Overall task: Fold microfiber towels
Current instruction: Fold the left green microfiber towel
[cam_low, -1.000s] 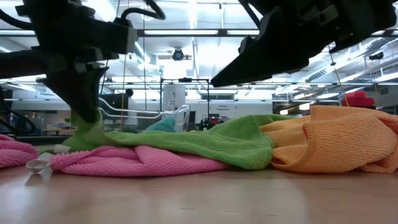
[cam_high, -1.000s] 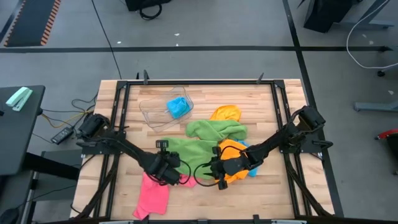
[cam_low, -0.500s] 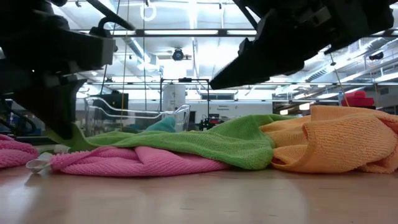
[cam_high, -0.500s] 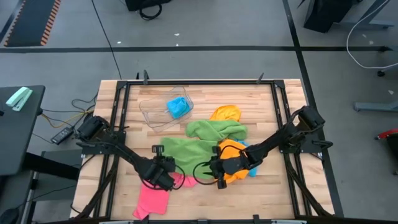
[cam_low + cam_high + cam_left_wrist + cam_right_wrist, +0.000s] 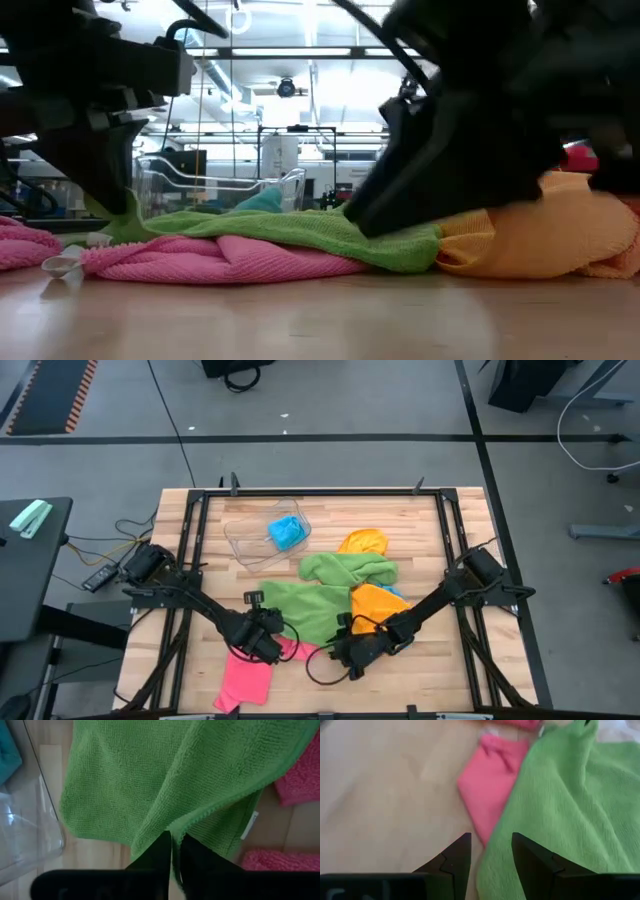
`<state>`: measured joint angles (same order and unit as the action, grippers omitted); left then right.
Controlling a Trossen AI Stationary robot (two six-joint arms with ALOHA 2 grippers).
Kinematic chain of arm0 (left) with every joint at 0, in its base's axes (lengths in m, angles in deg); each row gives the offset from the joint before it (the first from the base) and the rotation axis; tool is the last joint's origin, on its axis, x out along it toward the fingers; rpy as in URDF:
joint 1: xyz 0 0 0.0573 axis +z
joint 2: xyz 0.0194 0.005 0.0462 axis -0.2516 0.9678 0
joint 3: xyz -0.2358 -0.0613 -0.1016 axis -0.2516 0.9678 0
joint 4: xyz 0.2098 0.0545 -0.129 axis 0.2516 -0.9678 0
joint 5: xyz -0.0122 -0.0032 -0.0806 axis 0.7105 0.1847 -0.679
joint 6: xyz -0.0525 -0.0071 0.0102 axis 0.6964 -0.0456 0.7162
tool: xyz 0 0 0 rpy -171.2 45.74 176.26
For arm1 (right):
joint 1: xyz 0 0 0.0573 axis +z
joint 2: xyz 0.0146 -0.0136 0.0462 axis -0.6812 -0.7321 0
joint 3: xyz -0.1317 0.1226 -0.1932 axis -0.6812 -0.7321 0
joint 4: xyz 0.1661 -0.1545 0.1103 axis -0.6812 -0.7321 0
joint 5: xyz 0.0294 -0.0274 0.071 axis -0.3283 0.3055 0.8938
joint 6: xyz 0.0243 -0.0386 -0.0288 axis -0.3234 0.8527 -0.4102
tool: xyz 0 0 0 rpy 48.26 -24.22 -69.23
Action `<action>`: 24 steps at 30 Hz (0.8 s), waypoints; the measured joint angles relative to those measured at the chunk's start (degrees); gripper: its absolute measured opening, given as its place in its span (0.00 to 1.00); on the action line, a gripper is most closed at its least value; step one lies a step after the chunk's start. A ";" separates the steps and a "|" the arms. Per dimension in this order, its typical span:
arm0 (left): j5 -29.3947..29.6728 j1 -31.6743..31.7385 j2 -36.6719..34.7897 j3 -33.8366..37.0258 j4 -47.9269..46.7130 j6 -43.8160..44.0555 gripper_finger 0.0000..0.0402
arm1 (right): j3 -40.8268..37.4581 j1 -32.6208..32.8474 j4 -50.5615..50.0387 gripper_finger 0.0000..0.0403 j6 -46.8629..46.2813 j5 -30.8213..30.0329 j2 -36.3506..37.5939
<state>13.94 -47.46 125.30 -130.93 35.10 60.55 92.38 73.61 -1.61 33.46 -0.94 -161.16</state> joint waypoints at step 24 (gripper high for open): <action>0.13 -0.19 0.00 -0.02 -0.05 0.42 0.04 | -0.18 -0.20 -4.88 0.01 -1.35 1.91 -0.28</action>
<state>14.07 -47.65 125.30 -130.95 35.05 60.97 92.19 73.42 -6.49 32.11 0.98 -161.45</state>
